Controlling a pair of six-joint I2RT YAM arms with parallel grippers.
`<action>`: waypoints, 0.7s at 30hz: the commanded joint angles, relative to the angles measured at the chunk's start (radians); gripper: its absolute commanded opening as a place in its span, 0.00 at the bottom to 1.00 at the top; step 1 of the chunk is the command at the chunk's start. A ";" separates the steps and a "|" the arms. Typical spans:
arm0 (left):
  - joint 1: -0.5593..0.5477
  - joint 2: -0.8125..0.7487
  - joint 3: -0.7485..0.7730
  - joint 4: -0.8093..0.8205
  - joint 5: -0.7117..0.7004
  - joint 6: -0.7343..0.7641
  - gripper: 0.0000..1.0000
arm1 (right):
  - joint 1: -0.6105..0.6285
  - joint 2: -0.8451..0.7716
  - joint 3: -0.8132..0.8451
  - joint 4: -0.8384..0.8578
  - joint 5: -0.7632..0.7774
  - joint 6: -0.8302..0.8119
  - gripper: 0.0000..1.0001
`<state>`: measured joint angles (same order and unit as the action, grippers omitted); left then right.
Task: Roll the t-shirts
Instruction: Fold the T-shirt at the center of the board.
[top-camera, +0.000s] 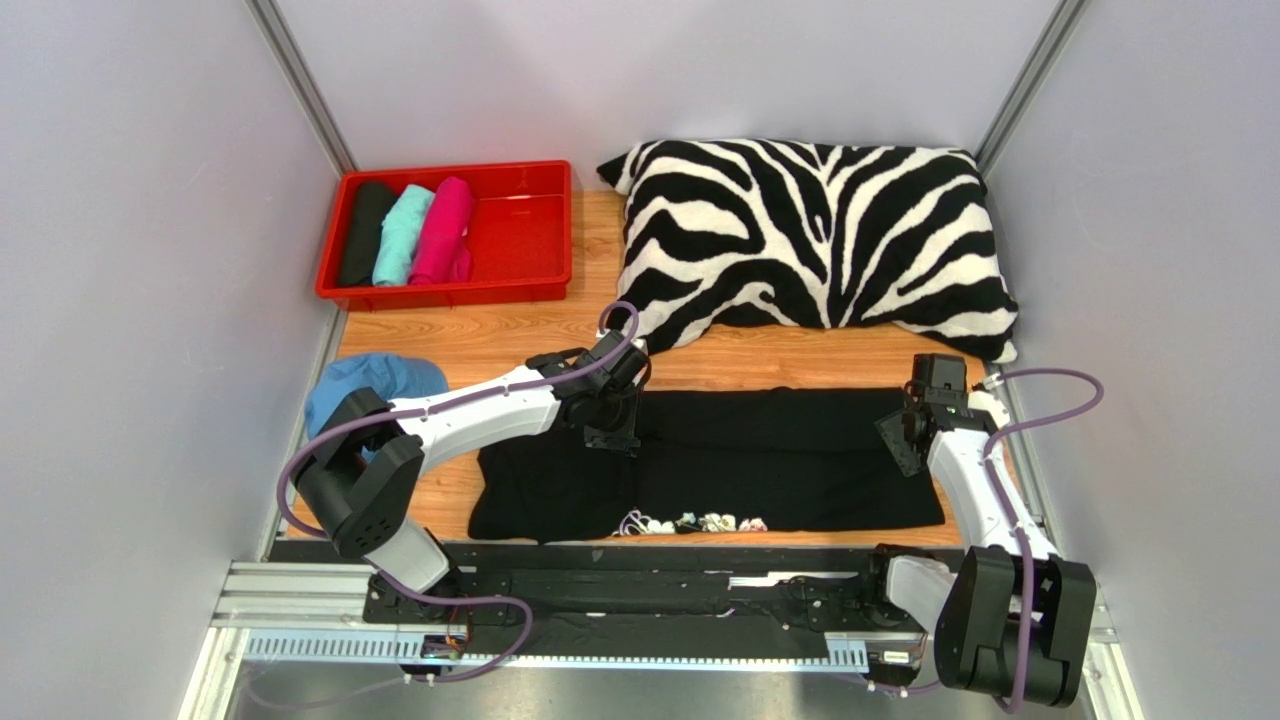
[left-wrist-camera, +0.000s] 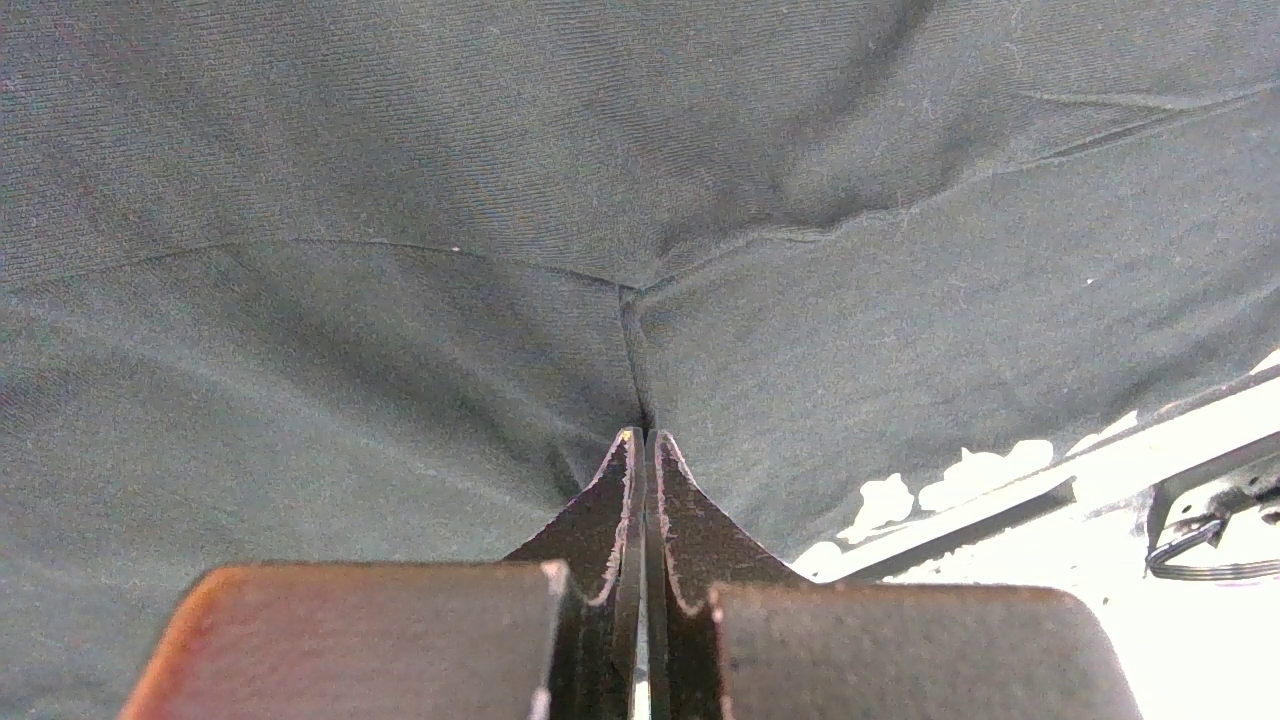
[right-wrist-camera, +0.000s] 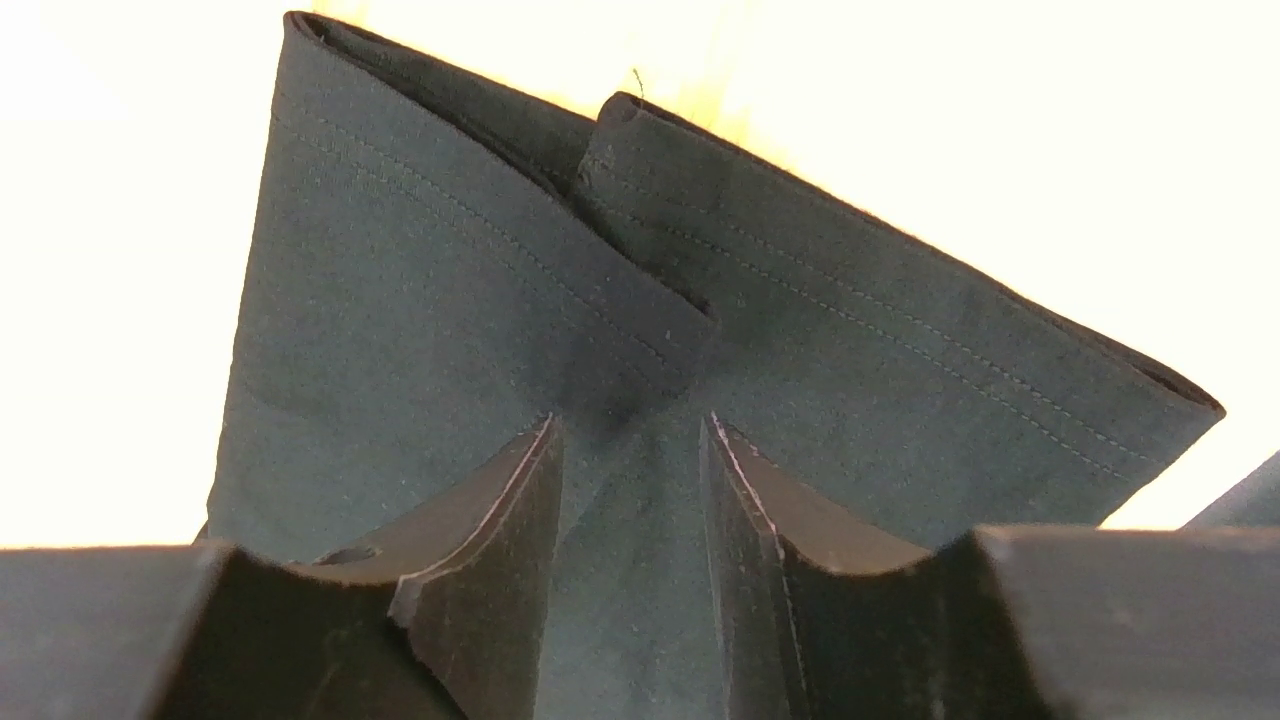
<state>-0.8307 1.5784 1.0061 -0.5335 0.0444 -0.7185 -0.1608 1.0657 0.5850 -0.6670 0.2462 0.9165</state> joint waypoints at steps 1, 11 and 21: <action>-0.005 -0.038 -0.006 0.017 0.014 0.022 0.00 | -0.008 0.019 0.039 0.050 0.015 0.030 0.40; -0.007 -0.041 -0.014 0.023 0.022 0.027 0.00 | -0.014 0.008 0.047 0.036 -0.022 0.048 0.38; -0.005 -0.038 -0.004 0.029 0.035 0.037 0.00 | -0.014 0.088 0.036 0.070 -0.018 0.059 0.37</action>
<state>-0.8307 1.5780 1.0000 -0.5293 0.0597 -0.7036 -0.1673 1.1465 0.6071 -0.6327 0.2142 0.9546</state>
